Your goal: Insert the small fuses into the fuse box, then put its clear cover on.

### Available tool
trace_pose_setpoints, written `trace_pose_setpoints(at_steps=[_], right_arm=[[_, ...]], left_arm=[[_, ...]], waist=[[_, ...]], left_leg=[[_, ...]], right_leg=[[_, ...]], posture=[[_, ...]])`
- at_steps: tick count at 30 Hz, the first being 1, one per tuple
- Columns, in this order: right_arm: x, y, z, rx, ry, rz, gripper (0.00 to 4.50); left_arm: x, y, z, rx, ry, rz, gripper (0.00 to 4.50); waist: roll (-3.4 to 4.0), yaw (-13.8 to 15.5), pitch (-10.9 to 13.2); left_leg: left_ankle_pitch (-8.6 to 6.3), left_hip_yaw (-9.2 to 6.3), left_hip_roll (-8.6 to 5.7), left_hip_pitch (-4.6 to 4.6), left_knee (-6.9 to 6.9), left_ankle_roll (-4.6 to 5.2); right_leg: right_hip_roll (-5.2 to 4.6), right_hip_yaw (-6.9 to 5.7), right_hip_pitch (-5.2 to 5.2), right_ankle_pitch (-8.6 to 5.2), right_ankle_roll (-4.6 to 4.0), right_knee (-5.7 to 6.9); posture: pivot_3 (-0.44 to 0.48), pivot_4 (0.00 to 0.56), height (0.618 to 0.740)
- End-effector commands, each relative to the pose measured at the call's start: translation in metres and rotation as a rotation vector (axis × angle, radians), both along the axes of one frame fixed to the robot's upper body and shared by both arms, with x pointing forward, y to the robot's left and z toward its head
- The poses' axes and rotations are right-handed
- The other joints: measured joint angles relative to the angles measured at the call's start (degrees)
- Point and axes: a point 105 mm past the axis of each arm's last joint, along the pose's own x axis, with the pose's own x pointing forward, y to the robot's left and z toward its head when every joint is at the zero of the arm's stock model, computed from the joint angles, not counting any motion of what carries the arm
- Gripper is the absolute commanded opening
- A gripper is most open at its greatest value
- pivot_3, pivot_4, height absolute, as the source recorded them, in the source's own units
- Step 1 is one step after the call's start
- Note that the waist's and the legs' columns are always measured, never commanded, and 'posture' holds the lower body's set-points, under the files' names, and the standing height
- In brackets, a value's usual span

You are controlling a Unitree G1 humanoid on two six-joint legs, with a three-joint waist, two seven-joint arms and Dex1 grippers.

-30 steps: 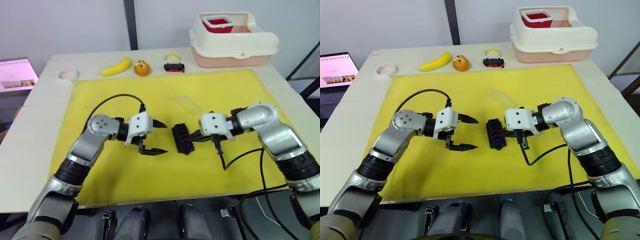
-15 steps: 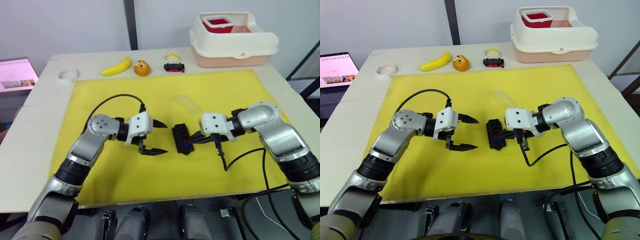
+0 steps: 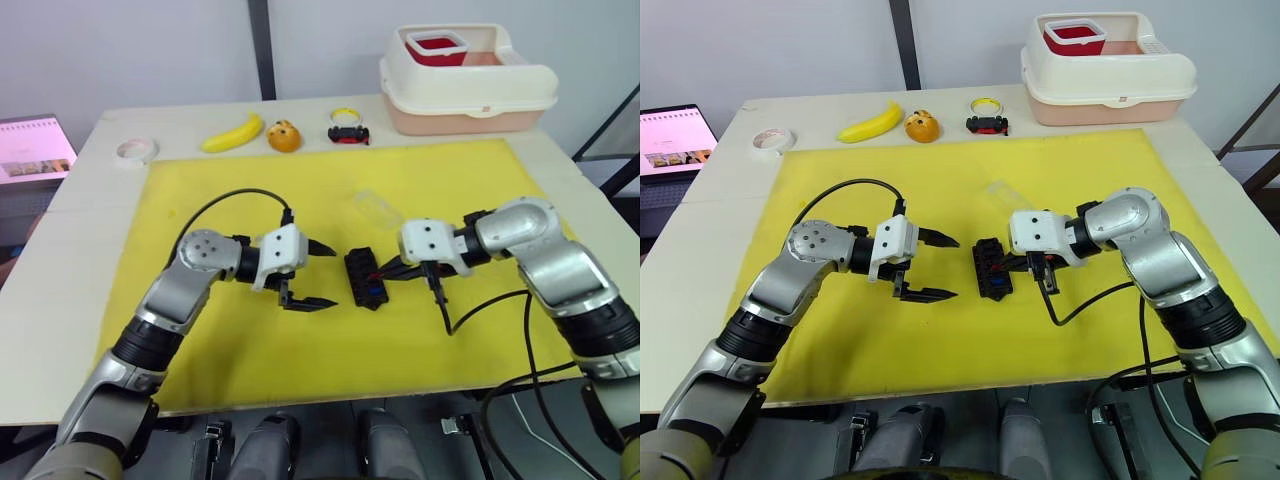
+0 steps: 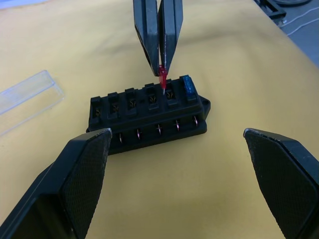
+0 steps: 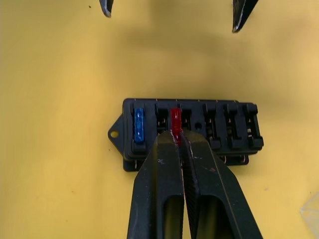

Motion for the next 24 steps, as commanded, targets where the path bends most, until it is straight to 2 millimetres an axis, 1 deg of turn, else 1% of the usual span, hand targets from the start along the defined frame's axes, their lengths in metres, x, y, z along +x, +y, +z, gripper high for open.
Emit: trace_pose_setpoints(at_steps=[1, 8, 18, 24], right_arm=[[-0.001, 0.001, 0.007, -0.028, -0.030, 0.035, 0.00], [-0.002, 0.004, 0.008, -0.014, -0.029, 0.044, 0.00], [-0.007, 0.013, 0.018, 0.041, -0.010, 0.047, 0.00], [-0.010, 0.008, 0.011, 0.008, 0.000, 0.042, 0.00]], left_arm=[[-0.004, -0.004, 0.010, -0.017, -0.044, -0.020, 4.47], [-0.003, -0.004, 0.009, -0.019, -0.043, -0.014, 4.47], [-0.003, -0.004, 0.008, -0.018, -0.042, -0.014, 4.47], [-0.004, -0.005, 0.008, -0.020, -0.041, -0.016, 4.47]], waist=[[0.00, 0.0, 0.0], [0.00, 0.0, 0.0], [0.00, 0.0, 0.0], [0.00, 0.0, 0.0]], left_leg=[[0.00, 0.00, 0.00, 0.00, 0.00, 0.00], [0.00, 0.00, 0.00, 0.00, 0.00, 0.00], [0.00, 0.00, 0.00, 0.00, 0.00, 0.00], [0.00, 0.00, 0.00, 0.00, 0.01, 0.00]], right_leg=[[0.00, 0.00, 0.00, 0.00, 0.00, 0.00], [0.00, 0.00, 0.00, 0.00, 0.00, 0.00], [0.00, 0.00, 0.00, 0.00, 0.00, 0.00], [0.00, 0.00, 0.00, 0.00, 0.00, 0.00]], posture=[[0.000, 0.150, 0.740], [0.000, 0.150, 0.740], [0.000, 0.150, 0.740], [0.000, 0.150, 0.740]])
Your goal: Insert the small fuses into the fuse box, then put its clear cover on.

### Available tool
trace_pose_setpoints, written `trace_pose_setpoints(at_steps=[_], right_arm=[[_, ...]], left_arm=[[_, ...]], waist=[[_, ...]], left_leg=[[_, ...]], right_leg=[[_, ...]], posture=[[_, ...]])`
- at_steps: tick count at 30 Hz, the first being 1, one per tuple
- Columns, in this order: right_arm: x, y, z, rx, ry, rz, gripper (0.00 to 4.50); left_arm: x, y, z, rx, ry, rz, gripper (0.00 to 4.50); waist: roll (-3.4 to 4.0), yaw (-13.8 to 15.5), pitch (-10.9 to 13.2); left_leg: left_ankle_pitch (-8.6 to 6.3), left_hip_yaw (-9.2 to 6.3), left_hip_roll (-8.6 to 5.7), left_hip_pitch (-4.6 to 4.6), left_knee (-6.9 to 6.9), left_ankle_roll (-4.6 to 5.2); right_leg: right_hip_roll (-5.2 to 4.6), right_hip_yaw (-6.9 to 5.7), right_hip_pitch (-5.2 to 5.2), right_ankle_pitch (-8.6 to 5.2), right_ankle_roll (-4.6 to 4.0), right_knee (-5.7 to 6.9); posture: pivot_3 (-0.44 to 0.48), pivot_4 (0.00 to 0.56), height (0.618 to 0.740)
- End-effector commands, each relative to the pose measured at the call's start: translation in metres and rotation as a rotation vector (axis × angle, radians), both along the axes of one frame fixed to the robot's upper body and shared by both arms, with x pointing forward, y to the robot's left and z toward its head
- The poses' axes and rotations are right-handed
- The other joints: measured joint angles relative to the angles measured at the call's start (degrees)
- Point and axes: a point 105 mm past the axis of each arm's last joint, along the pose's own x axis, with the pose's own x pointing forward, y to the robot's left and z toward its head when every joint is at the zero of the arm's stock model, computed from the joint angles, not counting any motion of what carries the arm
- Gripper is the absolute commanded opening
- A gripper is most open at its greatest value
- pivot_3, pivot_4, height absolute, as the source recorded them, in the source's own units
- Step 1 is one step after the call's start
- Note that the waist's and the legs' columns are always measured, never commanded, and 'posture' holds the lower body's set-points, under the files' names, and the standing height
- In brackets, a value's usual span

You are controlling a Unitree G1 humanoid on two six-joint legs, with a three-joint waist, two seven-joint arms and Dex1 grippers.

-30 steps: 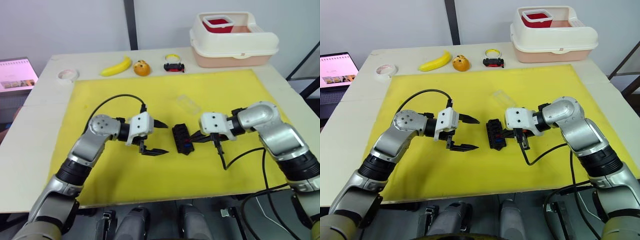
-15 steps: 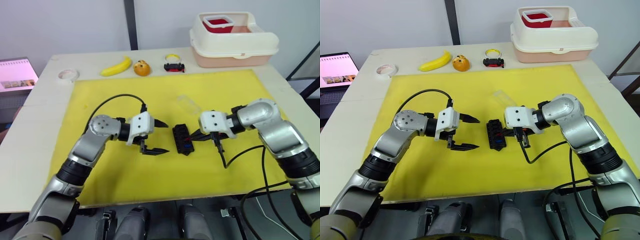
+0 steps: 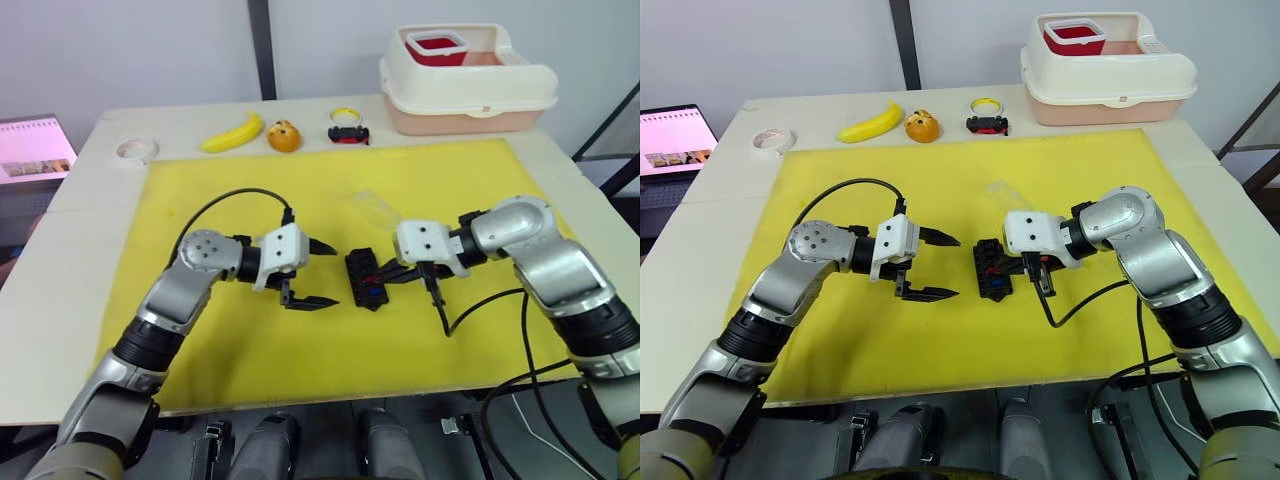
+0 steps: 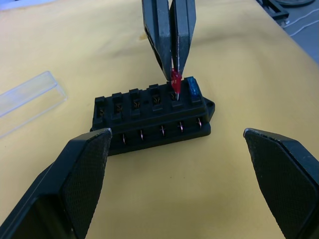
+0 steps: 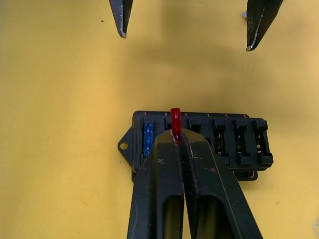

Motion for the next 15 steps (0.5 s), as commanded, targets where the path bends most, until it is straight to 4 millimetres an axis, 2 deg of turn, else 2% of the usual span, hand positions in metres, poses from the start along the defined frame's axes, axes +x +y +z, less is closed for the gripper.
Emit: trace_pose_setpoints(at_steps=[1, 15], right_arm=[[-0.0026, 0.0000, 0.0065, -0.009, -0.036, 0.017, 0.00], [0.0013, -0.0049, -0.0006, -0.039, -0.032, -0.010, 0.00]], left_arm=[[-0.0042, -0.0034, 0.0082, -0.013, -0.040, -0.020, 4.47], [-0.0035, -0.0028, 0.0084, -0.014, -0.041, -0.016, 4.47]], waist=[[0.00, 0.0, 0.0], [0.00, 0.0, 0.0]], left_leg=[[0.00, 0.00, 0.00, 0.00, 0.00, 0.00], [0.00, 0.00, 0.00, 0.00, 0.00, 0.00]], right_leg=[[0.00, 0.00, 0.00, 0.00, 0.00, 0.00], [0.00, 0.00, 0.00, 0.00, 0.00, 0.01]], posture=[[0.000, 0.150, 0.740], [0.000, 0.150, 0.740]])
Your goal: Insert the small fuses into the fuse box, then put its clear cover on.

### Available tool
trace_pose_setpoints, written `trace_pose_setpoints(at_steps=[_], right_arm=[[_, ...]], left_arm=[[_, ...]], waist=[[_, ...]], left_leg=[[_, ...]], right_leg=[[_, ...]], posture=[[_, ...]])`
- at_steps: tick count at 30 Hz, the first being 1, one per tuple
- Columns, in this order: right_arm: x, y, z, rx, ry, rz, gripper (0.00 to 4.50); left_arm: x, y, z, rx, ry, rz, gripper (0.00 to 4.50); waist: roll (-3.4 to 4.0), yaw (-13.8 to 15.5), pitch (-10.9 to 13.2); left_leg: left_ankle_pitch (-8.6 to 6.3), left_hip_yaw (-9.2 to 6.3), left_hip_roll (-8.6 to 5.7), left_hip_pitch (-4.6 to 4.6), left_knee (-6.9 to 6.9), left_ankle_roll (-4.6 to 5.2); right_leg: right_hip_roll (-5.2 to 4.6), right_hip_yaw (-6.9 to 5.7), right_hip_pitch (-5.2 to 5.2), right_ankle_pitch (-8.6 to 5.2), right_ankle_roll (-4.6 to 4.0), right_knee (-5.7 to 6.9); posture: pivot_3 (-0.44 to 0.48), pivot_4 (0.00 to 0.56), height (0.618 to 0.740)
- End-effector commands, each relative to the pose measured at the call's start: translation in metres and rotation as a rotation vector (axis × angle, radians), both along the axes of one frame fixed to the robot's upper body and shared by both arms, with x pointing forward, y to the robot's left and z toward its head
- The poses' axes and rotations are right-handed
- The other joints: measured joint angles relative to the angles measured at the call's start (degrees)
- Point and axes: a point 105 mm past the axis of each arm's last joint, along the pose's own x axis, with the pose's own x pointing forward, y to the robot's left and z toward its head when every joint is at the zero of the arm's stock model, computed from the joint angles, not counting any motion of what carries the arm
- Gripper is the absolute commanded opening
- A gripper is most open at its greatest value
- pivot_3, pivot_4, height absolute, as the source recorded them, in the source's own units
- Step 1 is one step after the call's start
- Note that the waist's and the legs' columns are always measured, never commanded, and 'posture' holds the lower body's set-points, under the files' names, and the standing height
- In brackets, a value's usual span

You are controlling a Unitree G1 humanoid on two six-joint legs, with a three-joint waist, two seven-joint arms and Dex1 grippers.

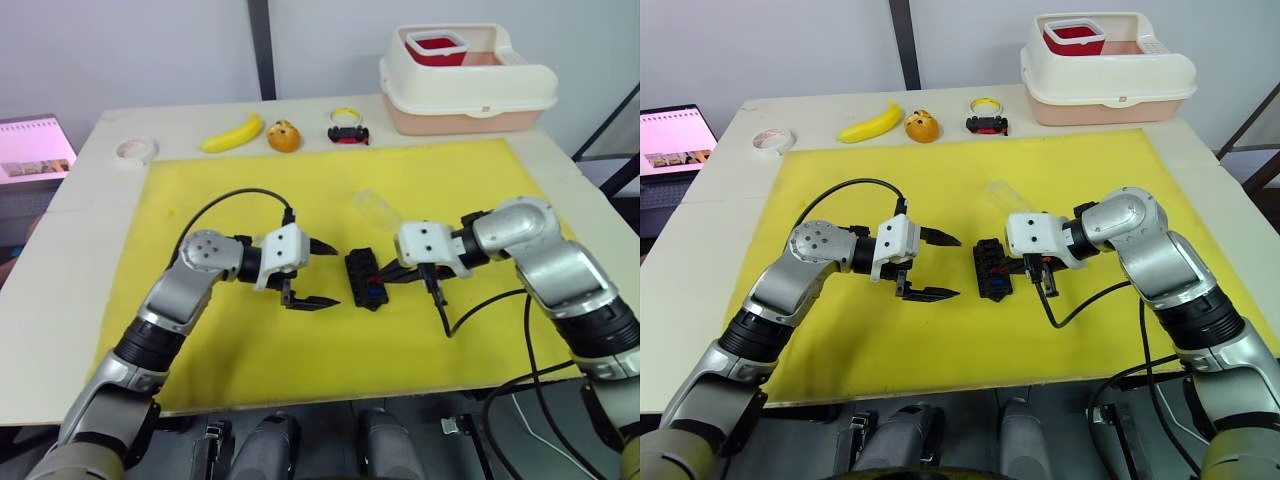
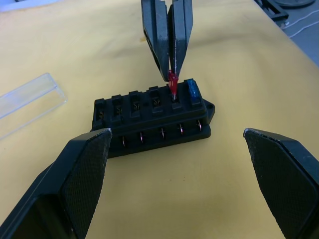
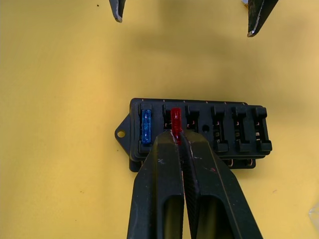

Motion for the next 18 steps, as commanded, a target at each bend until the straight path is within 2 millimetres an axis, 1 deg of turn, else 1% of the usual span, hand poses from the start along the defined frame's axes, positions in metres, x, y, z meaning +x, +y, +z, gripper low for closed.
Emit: trace_pose_setpoints(at_steps=[1, 7, 14, 18], right_arm=[[-0.0006, -0.0011, 0.0028, -0.015, -0.019, 0.008, 0.00], [-0.0024, 0.0006, 0.0029, -0.008, -0.010, 0.009, 0.00], [0.0026, -0.0038, -0.0023, -0.049, -0.029, -0.024, 0.00], [0.0020, -0.0036, -0.0040, -0.058, -0.023, -0.019, 0.00]], left_arm=[[-0.0033, -0.0020, 0.0083, -0.011, -0.041, -0.015, 4.47], [-0.0034, -0.0022, 0.0081, -0.011, -0.041, -0.016, 4.47], [-0.0043, -0.0029, 0.0083, -0.013, -0.040, -0.019, 4.47], [-0.0042, -0.0033, 0.0090, -0.016, -0.040, -0.018, 4.47]], waist=[[0.00, 0.0, 0.0], [0.00, 0.0, 0.0], [0.00, 0.0, 0.0], [0.00, 0.0, 0.0]], left_leg=[[0.00, 0.00, 0.00, 0.00, 0.00, 0.00], [0.00, 0.00, 0.00, 0.00, 0.00, 0.00], [0.00, 0.00, 0.00, 0.00, 0.00, 0.00], [0.00, 0.00, 0.00, 0.00, 0.01, 0.00]], right_leg=[[0.00, 0.00, 0.00, 0.00, 0.00, 0.00], [0.00, 0.00, 0.00, 0.00, 0.00, 0.00], [0.00, 0.00, 0.00, 0.00, 0.00, 0.00], [0.00, 0.00, 0.01, 0.00, 0.00, 0.00]], posture=[[0.000, 0.150, 0.740], [0.000, 0.150, 0.740], [0.000, 0.150, 0.740], [0.000, 0.150, 0.740]])
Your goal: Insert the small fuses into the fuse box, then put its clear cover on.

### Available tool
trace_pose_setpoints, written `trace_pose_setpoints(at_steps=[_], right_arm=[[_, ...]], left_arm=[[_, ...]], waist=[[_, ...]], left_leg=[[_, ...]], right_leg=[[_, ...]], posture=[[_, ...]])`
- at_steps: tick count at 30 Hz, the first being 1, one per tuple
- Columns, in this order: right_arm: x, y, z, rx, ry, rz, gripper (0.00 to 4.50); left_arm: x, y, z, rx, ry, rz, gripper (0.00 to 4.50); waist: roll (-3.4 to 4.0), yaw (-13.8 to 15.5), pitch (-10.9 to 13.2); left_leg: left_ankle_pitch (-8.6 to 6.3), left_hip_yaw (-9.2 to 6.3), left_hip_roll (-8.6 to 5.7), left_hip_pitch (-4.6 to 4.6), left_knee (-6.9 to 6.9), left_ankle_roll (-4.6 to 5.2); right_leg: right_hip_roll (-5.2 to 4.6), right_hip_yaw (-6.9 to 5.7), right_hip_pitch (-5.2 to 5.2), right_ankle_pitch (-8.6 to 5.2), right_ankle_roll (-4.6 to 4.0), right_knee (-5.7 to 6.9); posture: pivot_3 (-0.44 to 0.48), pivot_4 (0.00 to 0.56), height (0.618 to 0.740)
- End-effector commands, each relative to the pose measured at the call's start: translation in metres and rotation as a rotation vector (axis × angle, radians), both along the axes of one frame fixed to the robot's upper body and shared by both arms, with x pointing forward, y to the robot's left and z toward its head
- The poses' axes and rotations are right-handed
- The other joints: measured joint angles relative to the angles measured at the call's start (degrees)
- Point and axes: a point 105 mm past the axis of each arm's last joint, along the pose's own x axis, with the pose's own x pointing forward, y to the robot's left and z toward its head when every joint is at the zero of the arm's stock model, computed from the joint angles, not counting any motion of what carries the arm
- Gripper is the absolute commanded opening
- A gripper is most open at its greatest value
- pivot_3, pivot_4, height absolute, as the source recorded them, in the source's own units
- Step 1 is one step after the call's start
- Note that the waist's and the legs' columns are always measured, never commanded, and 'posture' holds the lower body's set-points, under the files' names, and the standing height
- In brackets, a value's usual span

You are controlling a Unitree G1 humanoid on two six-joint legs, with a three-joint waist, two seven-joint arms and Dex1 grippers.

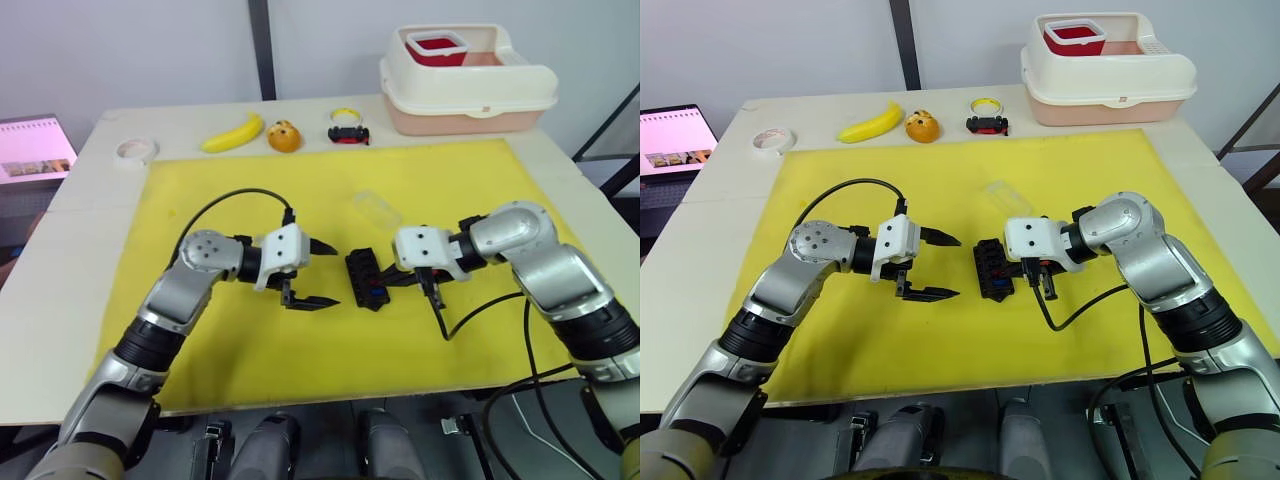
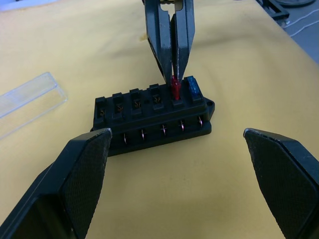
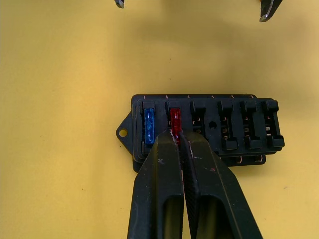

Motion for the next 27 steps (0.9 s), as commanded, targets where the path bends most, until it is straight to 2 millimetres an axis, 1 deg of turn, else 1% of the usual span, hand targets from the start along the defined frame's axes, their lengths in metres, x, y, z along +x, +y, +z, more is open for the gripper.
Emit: trace_pose_setpoints(at_steps=[1, 7, 9, 10, 11, 13, 17, 22, 27], right_arm=[[0.000, -0.002, 0.002, -0.026, -0.022, 0.001, 0.00], [-0.001, 0.002, 0.004, -0.008, -0.018, 0.002, 0.00], [-0.002, 0.004, 0.010, 0.017, -0.012, 0.000, 0.68], [-0.003, 0.005, 0.014, 0.031, -0.011, 0.001, 0.94], [-0.004, 0.006, 0.019, 0.046, -0.010, 0.002, 1.51], [-0.006, 0.007, 0.028, 0.078, -0.003, -0.003, 2.42], [-0.010, 0.007, 0.035, 0.114, 0.016, -0.013, 2.42], [-0.014, 0.004, 0.032, 0.170, 0.034, -0.024, 2.42], [-0.017, 0.008, 0.032, 0.240, 0.024, -0.019, 2.42]], left_arm=[[-0.004, -0.003, 0.009, -0.018, -0.038, -0.019, 4.47], [-0.005, -0.003, 0.008, -0.017, -0.039, -0.019, 4.47], [-0.006, -0.003, 0.008, -0.016, -0.038, -0.017, 4.50], [-0.006, -0.002, 0.007, -0.015, -0.038, -0.016, 4.50], [-0.005, -0.002, 0.007, -0.014, -0.037, -0.015, 4.50], [-0.006, 0.000, 0.006, -0.012, -0.037, -0.013, 4.50], [-0.007, 0.001, 0.006, -0.011, -0.035, -0.012, 4.50], [-0.006, 0.002, 0.004, 0.000, -0.033, -0.015, 4.50], [-0.004, 0.004, 0.006, 0.005, -0.036, -0.012, 4.50]], waist=[[0.00, 0.0, 0.0], [0.00, 0.0, 0.0], [0.00, 0.0, 0.0], [0.00, 0.0, 0.0], [0.00, 0.0, 0.0], [0.00, 0.0, 0.0], [0.00, 0.0, 0.0], [0.00, 0.1, 0.0], [0.00, 0.0, 0.0]], left_leg=[[0.00, 0.00, 0.00, 0.00, 0.00, 0.00], [0.00, 0.00, 0.00, 0.00, 0.01, 0.00], [0.00, 0.00, 0.00, 0.00, 0.01, 0.00], [0.00, 0.00, 0.00, 0.00, 0.01, 0.00], [0.00, 0.00, 0.00, 0.00, 0.01, 0.00], [0.00, 0.00, 0.00, 0.00, 0.01, 0.00], [0.00, -0.02, 0.00, -0.01, 0.01, 0.00], [-0.01, -0.02, 0.00, -0.01, 0.01, 0.01], [-0.01, -0.01, 0.00, -0.01, 0.01, 0.01]], right_leg=[[0.00, 0.00, 0.00, 0.00, 0.00, 0.00], [0.00, 0.00, 0.00, 0.00, 0.00, 0.00], [0.00, 0.00, 0.00, 0.00, 0.00, 0.00], [0.00, 0.00, 0.00, 0.00, 0.00, 0.00], [0.00, 0.00, 0.00, 0.00, 0.00, 0.01], [0.00, 0.00, 0.00, 0.00, 0.00, 0.01], [0.00, 0.00, -0.01, 0.00, 0.00, 0.00], [-0.01, 0.00, 0.00, 0.00, 0.00, 0.00], [-0.01, 0.00, 0.00, 0.00, 0.00, 0.01]], posture=[[0.000, 0.150, 0.740], [0.000, 0.150, 0.740], [0.000, 0.150, 0.740], [0.000, 0.150, 0.740], [0.000, 0.150, 0.740], [0.000, 0.150, 0.740], [0.000, 0.150, 0.740], [0.000, 0.150, 0.740], [0.000, 0.150, 0.740]])
